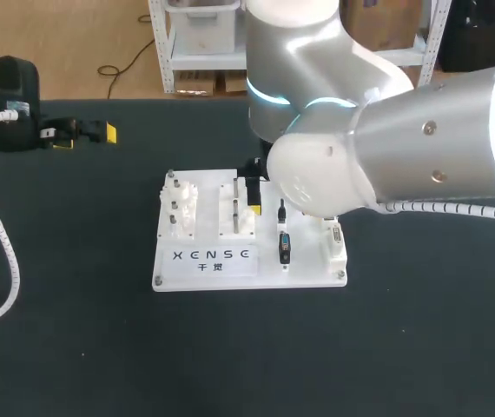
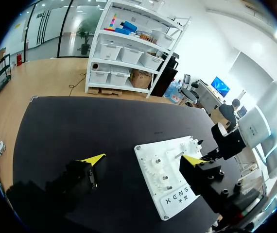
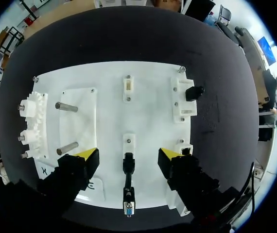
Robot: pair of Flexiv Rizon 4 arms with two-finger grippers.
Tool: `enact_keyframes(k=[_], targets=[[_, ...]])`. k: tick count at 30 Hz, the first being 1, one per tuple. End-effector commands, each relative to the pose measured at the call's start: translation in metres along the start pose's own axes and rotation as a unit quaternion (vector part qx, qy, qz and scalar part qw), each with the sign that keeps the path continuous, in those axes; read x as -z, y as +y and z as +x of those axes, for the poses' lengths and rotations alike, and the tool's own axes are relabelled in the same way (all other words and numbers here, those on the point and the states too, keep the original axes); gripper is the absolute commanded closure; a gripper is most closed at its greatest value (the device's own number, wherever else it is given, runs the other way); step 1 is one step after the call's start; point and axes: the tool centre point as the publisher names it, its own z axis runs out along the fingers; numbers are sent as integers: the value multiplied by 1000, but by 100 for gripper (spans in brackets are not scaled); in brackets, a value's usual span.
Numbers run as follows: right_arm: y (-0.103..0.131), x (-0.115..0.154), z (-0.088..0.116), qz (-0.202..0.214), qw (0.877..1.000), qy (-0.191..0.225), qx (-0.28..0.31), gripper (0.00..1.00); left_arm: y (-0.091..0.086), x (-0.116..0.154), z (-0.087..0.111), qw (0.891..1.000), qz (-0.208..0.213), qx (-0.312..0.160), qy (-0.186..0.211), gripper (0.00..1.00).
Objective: Insert the USB connector, Ethernet cable, and multi-pin plug into their matching sockets one by one.
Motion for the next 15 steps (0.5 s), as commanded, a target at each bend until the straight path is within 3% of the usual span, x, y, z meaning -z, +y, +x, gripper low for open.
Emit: enact_keyframes(k=[1,15], targets=[[1,0,2,-2,1000,-3,2,62,0,0,0,1000,0,0,0,0],[1,0,4,-4,1000,-6,14,91,0,0,0,1000,0,0,0,0]])
